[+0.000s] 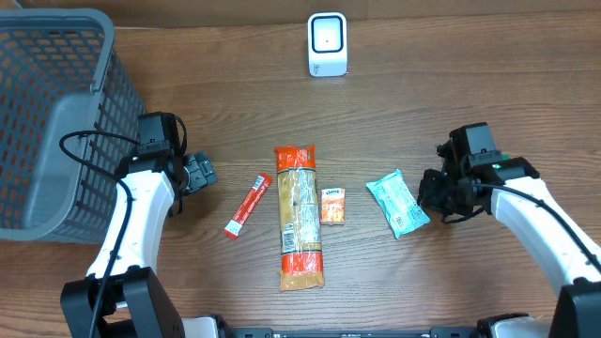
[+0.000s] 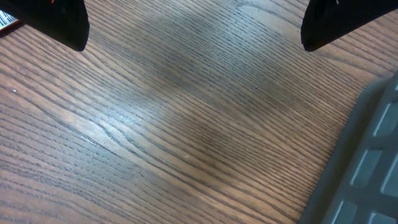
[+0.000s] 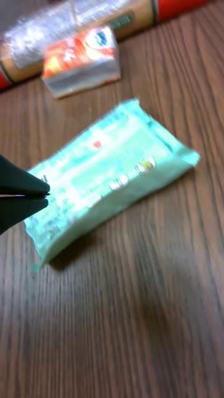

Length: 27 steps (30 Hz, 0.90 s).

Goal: Scan the item barcode

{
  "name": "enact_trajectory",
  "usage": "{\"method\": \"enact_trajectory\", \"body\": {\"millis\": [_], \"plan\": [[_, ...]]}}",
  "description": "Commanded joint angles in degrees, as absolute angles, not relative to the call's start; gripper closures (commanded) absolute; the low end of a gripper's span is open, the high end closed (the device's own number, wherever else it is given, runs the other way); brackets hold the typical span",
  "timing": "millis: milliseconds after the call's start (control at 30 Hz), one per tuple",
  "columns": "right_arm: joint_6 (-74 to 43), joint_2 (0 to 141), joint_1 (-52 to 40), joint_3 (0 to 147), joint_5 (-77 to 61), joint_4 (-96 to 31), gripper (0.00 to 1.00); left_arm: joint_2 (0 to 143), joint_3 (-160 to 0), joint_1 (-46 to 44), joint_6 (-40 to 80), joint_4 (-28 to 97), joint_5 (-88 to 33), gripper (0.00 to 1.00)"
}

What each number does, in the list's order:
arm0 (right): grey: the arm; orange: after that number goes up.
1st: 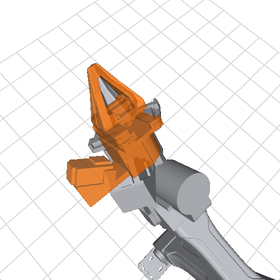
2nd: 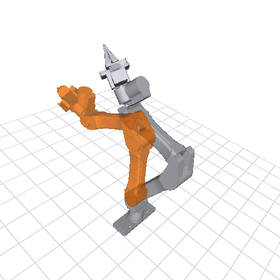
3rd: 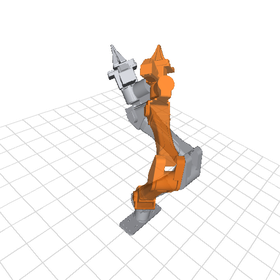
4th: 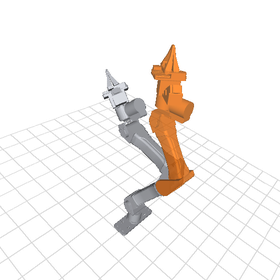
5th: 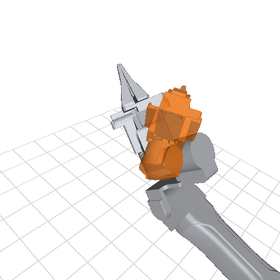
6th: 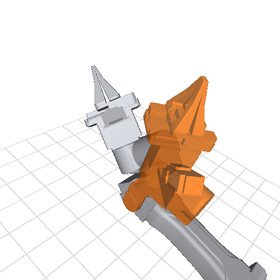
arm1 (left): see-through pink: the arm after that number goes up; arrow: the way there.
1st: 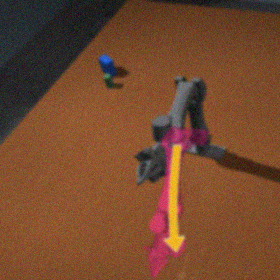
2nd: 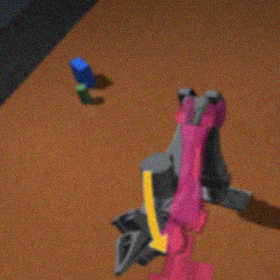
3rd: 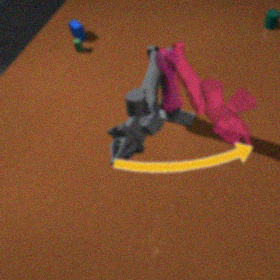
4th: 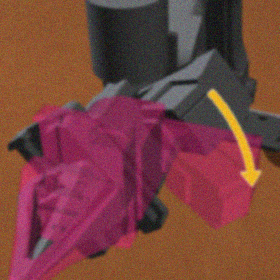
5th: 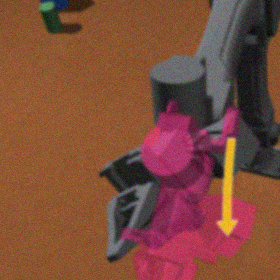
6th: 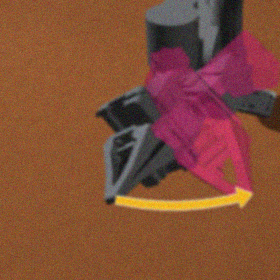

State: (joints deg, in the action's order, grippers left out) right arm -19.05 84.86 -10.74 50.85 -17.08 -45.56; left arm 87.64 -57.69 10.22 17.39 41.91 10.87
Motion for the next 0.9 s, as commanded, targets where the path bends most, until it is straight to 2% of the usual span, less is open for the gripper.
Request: {"method": "enact_trajectory", "body": {"millis": [0,200,600,867], "plan": [[-13.9,84.1,-12.4,51.4,-20.6,-46.6,0.96,87.4,-58.8,10.1,16.9,41.7,10.5,0.0],[-7.1,86.7,-13.4,51.4,-25.0,-47.0,0.96,87.4,-58.8,10.1,16.9,41.7,10.5,0.0],[-7.7,99.8,-13.4,51.4,-22.5,-44.8,0.96,87.4,-58.8,10.1,16.9,41.7,10.5,0.0],[-7.1,96.3,-13.4,56.5,-30.8,-46.5,0.96,87.4,-58.8,10.1,16.9,41.7,10.5,0.0]]}}
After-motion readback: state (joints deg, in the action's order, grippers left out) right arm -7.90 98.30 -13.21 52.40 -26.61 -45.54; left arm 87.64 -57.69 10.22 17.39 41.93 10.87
